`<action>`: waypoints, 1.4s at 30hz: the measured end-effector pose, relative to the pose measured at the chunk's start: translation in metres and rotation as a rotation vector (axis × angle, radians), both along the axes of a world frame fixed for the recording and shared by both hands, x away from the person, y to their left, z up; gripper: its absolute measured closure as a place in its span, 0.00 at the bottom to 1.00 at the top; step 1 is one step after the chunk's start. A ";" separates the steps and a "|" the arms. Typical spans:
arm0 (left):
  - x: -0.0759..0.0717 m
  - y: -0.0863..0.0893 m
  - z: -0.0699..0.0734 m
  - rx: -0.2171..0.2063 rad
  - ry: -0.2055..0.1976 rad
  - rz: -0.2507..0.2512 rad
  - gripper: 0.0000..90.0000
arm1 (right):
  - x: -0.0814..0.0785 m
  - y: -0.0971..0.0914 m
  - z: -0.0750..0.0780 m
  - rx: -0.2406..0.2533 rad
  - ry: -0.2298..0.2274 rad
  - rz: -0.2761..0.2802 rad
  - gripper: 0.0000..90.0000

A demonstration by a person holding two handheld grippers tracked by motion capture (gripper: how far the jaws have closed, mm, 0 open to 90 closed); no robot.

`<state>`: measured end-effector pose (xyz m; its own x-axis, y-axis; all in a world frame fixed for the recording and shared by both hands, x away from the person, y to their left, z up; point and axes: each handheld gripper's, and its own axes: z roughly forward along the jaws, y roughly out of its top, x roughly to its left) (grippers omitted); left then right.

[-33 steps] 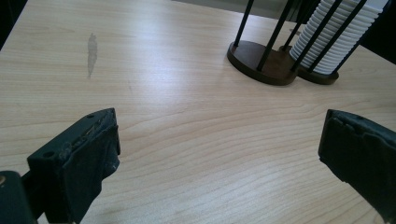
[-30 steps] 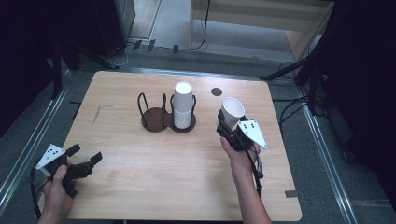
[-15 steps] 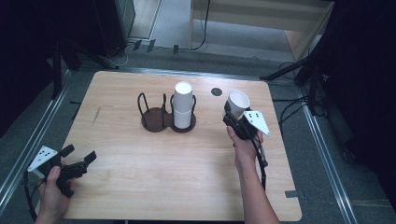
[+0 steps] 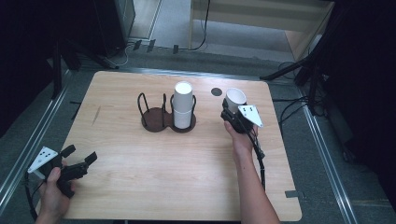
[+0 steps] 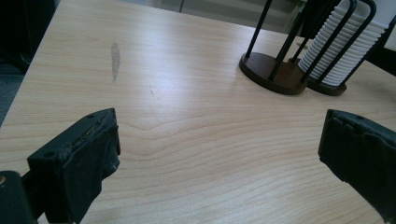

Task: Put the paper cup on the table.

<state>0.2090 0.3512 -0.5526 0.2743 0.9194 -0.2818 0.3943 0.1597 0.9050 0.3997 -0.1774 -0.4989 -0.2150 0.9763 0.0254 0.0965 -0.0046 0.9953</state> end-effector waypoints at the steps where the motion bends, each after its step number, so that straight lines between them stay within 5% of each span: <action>1: 0.000 0.000 0.000 -0.001 0.001 0.000 0.00 | 0.002 0.000 -0.001 -0.006 0.004 -0.005 0.36; 15: 0.000 -0.001 0.000 0.002 0.004 -0.012 0.00 | 0.027 -0.003 -0.019 -0.003 0.069 -0.119 0.34; 24: 0.001 -0.001 0.000 0.004 0.006 -0.017 0.00 | 0.033 -0.002 -0.034 -0.028 0.129 -0.125 0.33; 42: 0.002 -0.002 -0.001 0.005 0.016 -0.010 0.00 | 0.035 -0.001 -0.036 -0.058 0.183 -0.096 0.30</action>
